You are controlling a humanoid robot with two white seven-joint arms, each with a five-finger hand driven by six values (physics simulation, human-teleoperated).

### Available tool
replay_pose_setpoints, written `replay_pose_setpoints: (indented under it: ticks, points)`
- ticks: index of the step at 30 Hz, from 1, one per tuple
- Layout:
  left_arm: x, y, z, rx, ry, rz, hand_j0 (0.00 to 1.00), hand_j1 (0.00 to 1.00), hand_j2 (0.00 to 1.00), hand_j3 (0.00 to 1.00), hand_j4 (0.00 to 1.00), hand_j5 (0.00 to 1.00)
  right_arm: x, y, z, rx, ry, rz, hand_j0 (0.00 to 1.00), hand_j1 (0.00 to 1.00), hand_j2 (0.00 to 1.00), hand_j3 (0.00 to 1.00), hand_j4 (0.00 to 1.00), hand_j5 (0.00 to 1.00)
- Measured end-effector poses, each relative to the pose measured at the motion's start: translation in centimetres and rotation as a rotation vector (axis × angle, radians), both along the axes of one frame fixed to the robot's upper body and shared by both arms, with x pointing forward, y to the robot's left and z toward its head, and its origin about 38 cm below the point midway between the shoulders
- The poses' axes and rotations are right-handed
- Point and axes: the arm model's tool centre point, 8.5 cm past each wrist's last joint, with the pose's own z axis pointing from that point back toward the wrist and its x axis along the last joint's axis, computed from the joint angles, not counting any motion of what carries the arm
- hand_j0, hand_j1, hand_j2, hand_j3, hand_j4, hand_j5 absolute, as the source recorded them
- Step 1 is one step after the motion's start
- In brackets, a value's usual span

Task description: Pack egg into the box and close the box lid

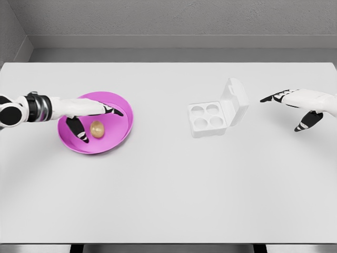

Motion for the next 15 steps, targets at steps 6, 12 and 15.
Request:
replay_pose_setpoints:
  ticks: [6, 12, 15]
  points:
    - [0.00, 0.00, 0.12, 0.031, -0.028, -0.025, 1.00, 1.00, 1.00, 1.00, 1.00, 1.00, 0.00, -0.03, -0.01, 0.000, 0.000, -0.001, 1.00, 1.00, 1.00, 1.00, 1.00, 1.00]
    - [-0.22, 0.14, -0.13, 0.029, -0.026, -0.024, 1.00, 1.00, 1.00, 1.00, 1.00, 1.00, 0.00, -0.08, 0.03, -0.001, 0.000, -0.002, 1.00, 1.00, 1.00, 1.00, 1.00, 1.00]
    - [-0.18, 0.13, -0.06, 0.028, -0.028, -0.024, 0.99, 0.99, 0.99, 0.99, 0.99, 0.99, 0.00, -0.07, 0.04, -0.001, -0.001, -0.001, 1.00, 1.00, 1.00, 1.00, 1.00, 1.00]
